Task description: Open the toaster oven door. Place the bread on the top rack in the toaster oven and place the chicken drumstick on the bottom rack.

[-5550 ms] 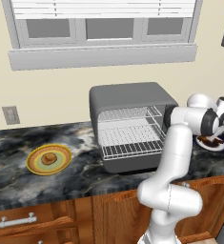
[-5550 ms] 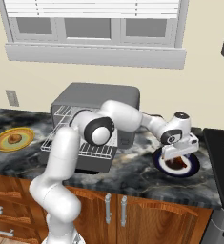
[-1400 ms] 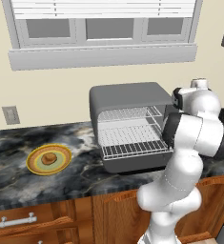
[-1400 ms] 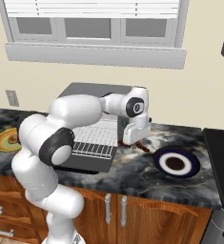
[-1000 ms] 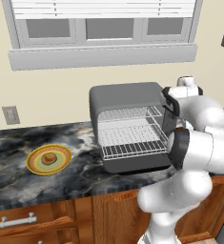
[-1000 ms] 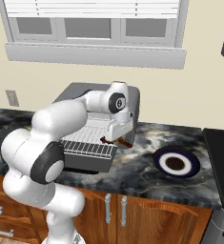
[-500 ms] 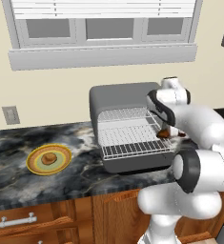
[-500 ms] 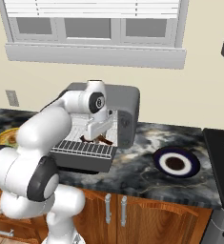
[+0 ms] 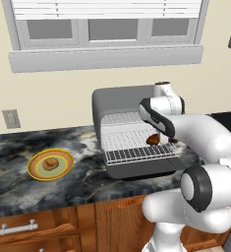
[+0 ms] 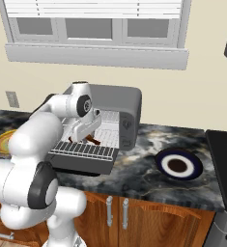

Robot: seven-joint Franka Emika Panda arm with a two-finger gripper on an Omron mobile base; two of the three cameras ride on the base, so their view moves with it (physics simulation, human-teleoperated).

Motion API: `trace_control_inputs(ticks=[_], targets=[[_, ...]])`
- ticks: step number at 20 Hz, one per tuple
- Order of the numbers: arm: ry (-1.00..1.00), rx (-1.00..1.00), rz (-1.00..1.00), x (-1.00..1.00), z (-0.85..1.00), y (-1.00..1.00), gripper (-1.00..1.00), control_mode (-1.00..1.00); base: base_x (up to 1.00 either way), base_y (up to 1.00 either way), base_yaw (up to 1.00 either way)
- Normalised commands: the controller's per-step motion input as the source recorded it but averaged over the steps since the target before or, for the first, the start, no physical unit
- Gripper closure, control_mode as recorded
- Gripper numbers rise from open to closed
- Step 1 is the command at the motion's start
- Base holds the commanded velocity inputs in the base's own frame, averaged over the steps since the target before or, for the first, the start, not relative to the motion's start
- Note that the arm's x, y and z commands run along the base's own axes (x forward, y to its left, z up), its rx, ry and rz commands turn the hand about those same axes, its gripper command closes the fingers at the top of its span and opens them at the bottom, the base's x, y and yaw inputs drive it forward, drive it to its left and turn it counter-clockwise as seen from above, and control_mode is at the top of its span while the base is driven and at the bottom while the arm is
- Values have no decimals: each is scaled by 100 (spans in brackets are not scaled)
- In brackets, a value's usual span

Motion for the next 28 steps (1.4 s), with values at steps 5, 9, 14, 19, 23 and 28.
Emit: trace_control_inputs(ticks=[5,9,14,19,23,28], targets=[[0,1,0,23,-4,41,100,-100,0,0,0],[0,7,3,23,-3,27,100,-100,0,0,0],[-3,8,4,18,-10,33,100,-100,0,0,0],[-14,3,4,4,-22,31,100,-100,0,0,0],[-20,0,0,16,-22,18,100,-100,0,0,0],[-16,0,0,21,-23,7,100,-100,0,0,0]])
